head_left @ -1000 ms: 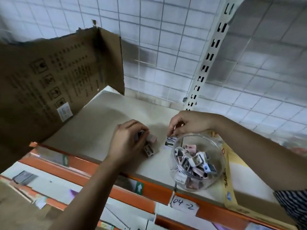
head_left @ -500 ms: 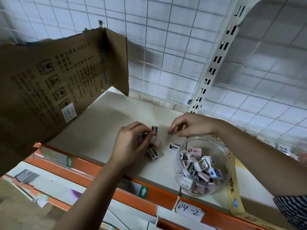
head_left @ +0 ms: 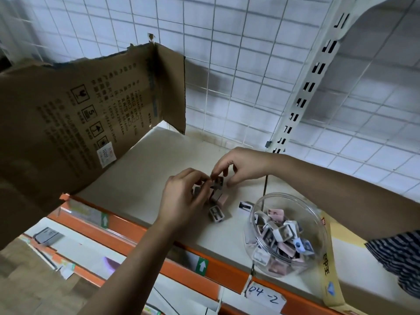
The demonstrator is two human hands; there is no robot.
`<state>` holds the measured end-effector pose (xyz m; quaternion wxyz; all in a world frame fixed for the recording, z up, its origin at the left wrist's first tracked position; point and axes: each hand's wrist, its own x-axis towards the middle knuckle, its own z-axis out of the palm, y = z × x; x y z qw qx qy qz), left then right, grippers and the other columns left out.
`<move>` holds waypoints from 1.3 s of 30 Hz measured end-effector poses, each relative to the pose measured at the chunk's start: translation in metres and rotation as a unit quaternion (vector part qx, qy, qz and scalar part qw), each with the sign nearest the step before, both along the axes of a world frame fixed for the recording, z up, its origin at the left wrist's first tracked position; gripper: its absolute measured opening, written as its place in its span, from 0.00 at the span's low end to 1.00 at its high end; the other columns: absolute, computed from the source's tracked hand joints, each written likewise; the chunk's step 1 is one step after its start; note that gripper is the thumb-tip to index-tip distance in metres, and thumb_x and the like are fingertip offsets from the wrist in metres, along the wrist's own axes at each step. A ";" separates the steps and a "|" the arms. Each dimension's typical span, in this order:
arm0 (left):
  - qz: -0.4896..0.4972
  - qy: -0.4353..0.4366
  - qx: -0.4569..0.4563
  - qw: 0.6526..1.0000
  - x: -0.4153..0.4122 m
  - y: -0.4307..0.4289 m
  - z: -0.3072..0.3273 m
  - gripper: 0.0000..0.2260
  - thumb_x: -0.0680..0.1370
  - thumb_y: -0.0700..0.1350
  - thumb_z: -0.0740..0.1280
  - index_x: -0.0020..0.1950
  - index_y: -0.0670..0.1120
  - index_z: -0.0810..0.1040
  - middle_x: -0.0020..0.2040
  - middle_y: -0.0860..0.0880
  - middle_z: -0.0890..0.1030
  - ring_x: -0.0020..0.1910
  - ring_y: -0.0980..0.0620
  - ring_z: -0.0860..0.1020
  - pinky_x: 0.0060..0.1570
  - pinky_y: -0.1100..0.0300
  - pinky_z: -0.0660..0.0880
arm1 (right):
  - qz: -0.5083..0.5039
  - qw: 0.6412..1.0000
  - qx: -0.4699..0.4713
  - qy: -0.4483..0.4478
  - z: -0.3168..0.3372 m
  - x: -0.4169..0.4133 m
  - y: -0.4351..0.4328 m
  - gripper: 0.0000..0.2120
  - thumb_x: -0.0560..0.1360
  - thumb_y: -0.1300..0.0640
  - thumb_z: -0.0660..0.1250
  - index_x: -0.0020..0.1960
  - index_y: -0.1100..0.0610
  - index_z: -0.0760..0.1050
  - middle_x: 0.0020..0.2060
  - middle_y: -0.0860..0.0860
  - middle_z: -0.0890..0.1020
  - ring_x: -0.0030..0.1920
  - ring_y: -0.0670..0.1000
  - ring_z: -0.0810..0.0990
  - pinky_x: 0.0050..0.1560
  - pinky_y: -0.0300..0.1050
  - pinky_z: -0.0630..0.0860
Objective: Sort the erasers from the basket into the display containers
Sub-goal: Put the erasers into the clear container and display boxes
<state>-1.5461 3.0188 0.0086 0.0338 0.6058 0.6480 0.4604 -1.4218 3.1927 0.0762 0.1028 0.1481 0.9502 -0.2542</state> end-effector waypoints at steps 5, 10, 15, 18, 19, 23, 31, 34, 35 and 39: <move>0.003 0.008 0.002 1.000 -0.001 -0.002 -0.001 0.14 0.78 0.53 0.59 0.48 0.48 0.81 0.44 0.53 0.79 0.38 0.57 0.76 0.36 0.52 0.76 | 0.006 0.999 0.041 0.004 -0.008 -0.005 -0.001 0.15 0.68 0.62 0.75 0.55 0.54 0.82 0.43 0.40 0.80 0.42 0.41 0.77 0.41 0.25 0.67; -0.044 0.060 0.007 0.997 0.003 -0.004 0.002 0.10 0.78 0.50 0.61 0.49 0.48 0.81 0.46 0.52 0.80 0.42 0.58 0.76 0.40 0.61 0.73 | -0.065 0.993 0.017 0.097 0.002 0.021 0.004 0.13 0.74 0.59 0.72 0.58 0.52 0.80 0.44 0.45 0.80 0.43 0.44 0.78 0.43 0.27 0.69; -0.143 0.170 -0.072 0.972 0.015 0.007 0.008 0.06 0.75 0.50 0.67 0.50 0.53 0.80 0.48 0.55 0.80 0.48 0.54 0.76 0.50 0.55 0.70 | -0.174 0.966 -0.019 0.192 0.021 0.068 0.004 0.08 0.75 0.60 0.71 0.53 0.50 0.82 0.44 0.50 0.80 0.46 0.48 0.79 0.47 0.41 0.75; -0.179 0.221 -0.088 0.955 0.026 0.017 0.013 0.05 0.76 0.52 0.67 0.51 0.55 0.80 0.51 0.57 0.80 0.54 0.53 0.74 0.53 0.55 0.64 | -0.219 0.947 -0.044 0.229 0.026 0.094 -0.006 0.08 0.75 0.62 0.71 0.50 0.50 0.81 0.46 0.54 0.81 0.46 0.53 0.79 0.47 0.50 0.76; -0.188 0.231 -0.090 0.950 0.029 0.020 0.014 0.06 0.76 0.53 0.66 0.50 0.55 0.80 0.51 0.57 0.80 0.55 0.54 0.73 0.53 0.56 0.62 | -0.230 0.941 -0.058 0.240 0.027 0.103 -0.010 0.08 0.74 0.62 0.71 0.50 0.51 0.81 0.46 0.56 0.81 0.45 0.53 0.79 0.46 0.52 0.76; -0.194 0.243 -0.127 0.942 0.034 0.032 0.016 0.07 0.75 0.56 0.65 0.48 0.54 0.78 0.46 0.56 0.79 0.53 0.55 0.73 0.51 0.59 0.59 | -0.266 0.919 -0.072 0.282 0.031 0.130 -0.032 0.07 0.72 0.63 0.74 0.47 0.59 0.77 0.41 0.50 0.79 0.39 0.45 0.76 0.44 0.49 0.74; -0.165 0.145 -0.050 0.974 0.027 0.040 0.022 0.06 0.71 0.55 0.67 0.39 0.54 0.76 0.37 0.59 0.79 0.39 0.57 0.79 0.48 0.55 0.73 | -0.301 0.873 -0.034 0.383 0.025 0.150 -0.095 0.09 0.70 0.61 0.76 0.38 0.56 0.75 0.37 0.51 0.81 0.39 0.51 0.78 0.41 0.44 0.73; -0.150 0.072 0.003 0.986 0.024 0.037 0.037 0.08 0.73 0.53 0.69 0.39 0.51 0.77 0.36 0.60 0.79 0.37 0.61 0.78 0.43 0.55 0.76 | -0.272 0.896 0.037 0.349 0.016 0.148 -0.111 0.08 0.71 0.53 0.74 0.40 0.55 0.78 0.38 0.48 0.82 0.41 0.48 0.80 0.42 0.45 0.75; -0.153 0.056 0.012 0.987 0.024 0.036 0.043 0.08 0.73 0.53 0.70 0.39 0.51 0.77 0.36 0.59 0.79 0.38 0.61 0.78 0.43 0.57 0.75 | -0.264 0.901 0.061 0.338 0.012 0.149 -0.114 0.09 0.72 0.50 0.72 0.42 0.55 0.79 0.38 0.47 0.82 0.41 0.48 0.80 0.42 0.46 0.76; -0.199 0.010 0.039 0.979 0.032 0.028 0.065 0.08 0.72 0.51 0.71 0.40 0.47 0.79 0.39 0.56 0.81 0.43 0.60 0.79 0.45 0.64 0.74 | -0.319 0.857 0.060 0.399 0.002 0.164 -0.127 0.11 0.74 0.47 0.69 0.44 0.55 0.80 0.38 0.46 0.82 0.40 0.47 0.80 0.40 0.45 0.76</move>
